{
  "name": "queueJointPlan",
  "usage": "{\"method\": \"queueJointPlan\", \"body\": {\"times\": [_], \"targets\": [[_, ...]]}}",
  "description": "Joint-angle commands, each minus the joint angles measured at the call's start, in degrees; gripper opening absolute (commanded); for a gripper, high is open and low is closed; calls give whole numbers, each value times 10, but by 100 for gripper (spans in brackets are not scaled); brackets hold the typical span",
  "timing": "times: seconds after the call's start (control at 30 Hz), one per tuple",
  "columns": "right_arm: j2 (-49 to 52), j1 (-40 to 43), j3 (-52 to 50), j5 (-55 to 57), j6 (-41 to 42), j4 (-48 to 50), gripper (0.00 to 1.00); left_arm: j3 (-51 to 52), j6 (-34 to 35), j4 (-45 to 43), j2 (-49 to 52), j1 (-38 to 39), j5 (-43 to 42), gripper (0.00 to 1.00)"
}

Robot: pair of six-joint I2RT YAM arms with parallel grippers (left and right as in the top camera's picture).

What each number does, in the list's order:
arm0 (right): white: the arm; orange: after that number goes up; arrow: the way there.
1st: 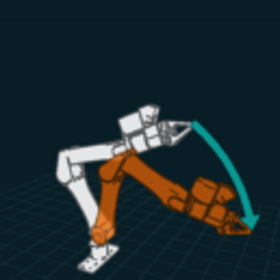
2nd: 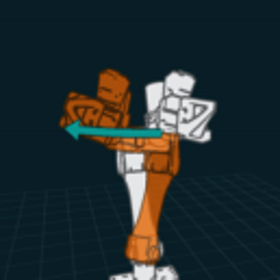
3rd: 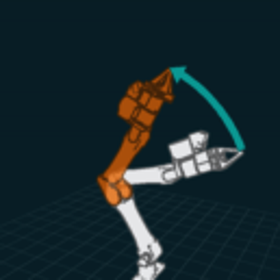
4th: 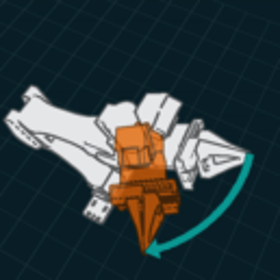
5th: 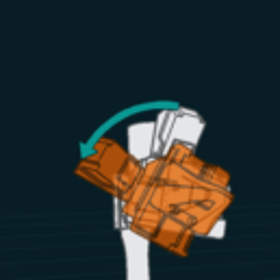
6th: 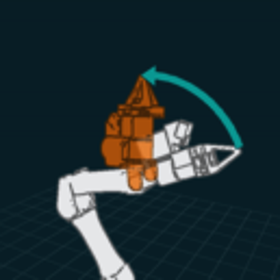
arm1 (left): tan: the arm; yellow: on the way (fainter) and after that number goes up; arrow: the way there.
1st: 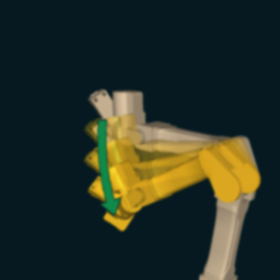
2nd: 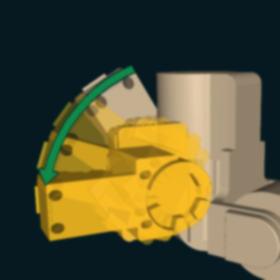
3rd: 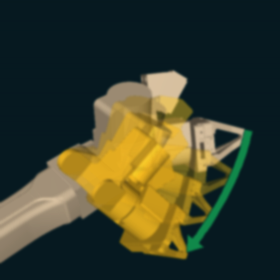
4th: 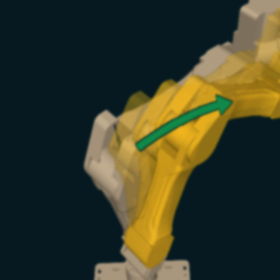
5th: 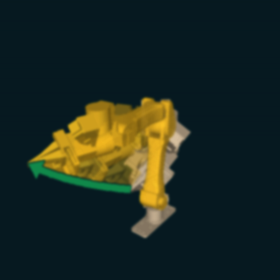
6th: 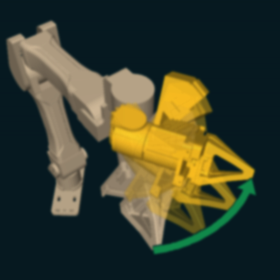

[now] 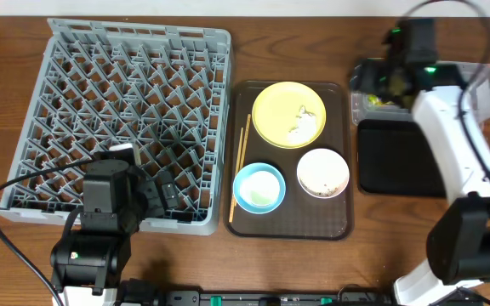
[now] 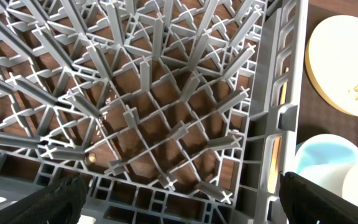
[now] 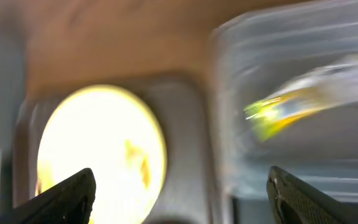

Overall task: Sort waste into correct bins and load items into the dishwasher
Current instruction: 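Move the right gripper back to the yellow plate and grasp the white tissue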

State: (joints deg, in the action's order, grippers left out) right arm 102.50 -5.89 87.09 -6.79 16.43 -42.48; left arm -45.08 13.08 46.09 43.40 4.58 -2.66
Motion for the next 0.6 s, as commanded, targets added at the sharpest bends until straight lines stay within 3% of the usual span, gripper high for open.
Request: {"method": "queueJointPlan", "body": {"times": [0.0,0.3,0.57], "targets": [[-8,-64,-19,-25,-105,-14,87,-13,-10,0,0,0,-1,99],[-1,-163,-122,114,-43,45,85,-13,-10,2,0,0,-1,99],[0,-171,-218,111,-6,194,84,-13,-10,2,0,0,-1,99]]}}
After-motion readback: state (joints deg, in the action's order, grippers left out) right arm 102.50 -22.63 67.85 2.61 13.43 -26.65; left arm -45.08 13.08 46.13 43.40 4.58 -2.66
